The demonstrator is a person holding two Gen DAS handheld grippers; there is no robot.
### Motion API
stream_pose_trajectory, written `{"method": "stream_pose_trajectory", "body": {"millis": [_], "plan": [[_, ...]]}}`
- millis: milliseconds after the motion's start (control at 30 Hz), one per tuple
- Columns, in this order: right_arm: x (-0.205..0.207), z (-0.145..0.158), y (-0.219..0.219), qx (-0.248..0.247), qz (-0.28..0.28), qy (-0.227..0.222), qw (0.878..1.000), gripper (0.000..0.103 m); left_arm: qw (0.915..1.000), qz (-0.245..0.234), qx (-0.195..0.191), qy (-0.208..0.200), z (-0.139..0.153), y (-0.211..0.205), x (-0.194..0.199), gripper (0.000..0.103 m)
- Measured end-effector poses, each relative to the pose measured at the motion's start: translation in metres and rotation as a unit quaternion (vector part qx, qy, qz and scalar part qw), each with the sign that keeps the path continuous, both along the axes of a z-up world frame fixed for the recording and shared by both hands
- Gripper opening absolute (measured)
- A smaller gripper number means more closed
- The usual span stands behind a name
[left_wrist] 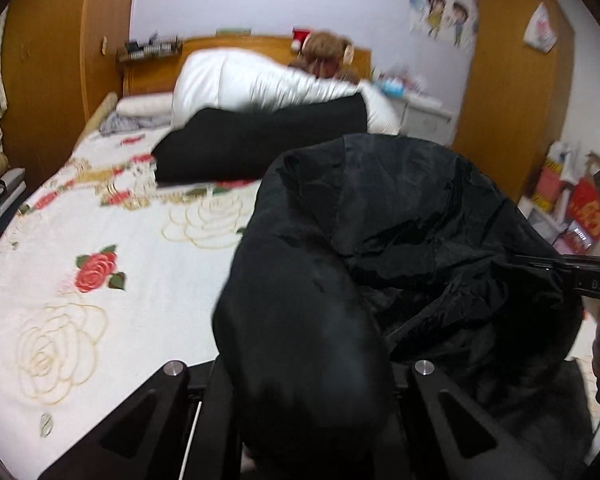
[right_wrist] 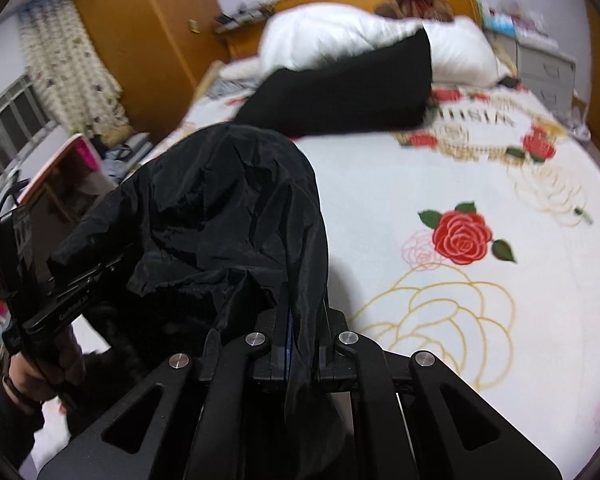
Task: Fold large clothes
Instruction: 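Lift the hem with both tools and fold it toward the hood, then lower the folded hem onto the hood and open both tools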
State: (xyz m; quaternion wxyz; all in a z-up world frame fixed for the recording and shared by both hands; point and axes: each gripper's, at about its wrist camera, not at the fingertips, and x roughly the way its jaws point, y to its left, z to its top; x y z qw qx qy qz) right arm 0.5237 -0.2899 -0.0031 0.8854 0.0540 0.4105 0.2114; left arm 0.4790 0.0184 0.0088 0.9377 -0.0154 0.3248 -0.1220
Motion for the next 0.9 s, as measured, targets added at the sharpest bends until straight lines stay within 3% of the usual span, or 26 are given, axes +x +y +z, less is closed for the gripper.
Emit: {"method": "stream_pose_trajectory", "body": {"millis": [133,267,367,600,800,900], "plan": [[-0.056,0.034,0.008,0.008,0.020,-0.028,0.999,0.006,0.9996,-0.013,-0.010,-0.023,0.026,0.006,-0.066,0.010],[-0.112,0.039,0.009,0.007,0.033,-0.034,0.999,0.006,0.9995,-0.026,-0.006,-0.019,0.029,0.005,-0.130,0.011],[-0.154,0.024,0.011,-0.004,0.042,-0.023,0.999,0.006,0.9994,-0.031,-0.011,0.003,0.019,0.007,-0.170,0.013],[-0.203,-0.025,0.009,-0.029,0.053,0.030,0.998,0.006,0.9965,-0.033,-0.042,0.064,-0.002,0.024,-0.264,0.032],[-0.217,-0.048,0.002,-0.031,0.062,0.068,0.995,0.006,0.9944,-0.024,-0.076,0.069,0.013,0.043,-0.323,0.053],[-0.218,-0.045,-0.005,-0.017,0.050,0.077,0.996,0.010,0.9926,0.005,-0.096,0.075,0.022,0.061,-0.334,0.053]]}}
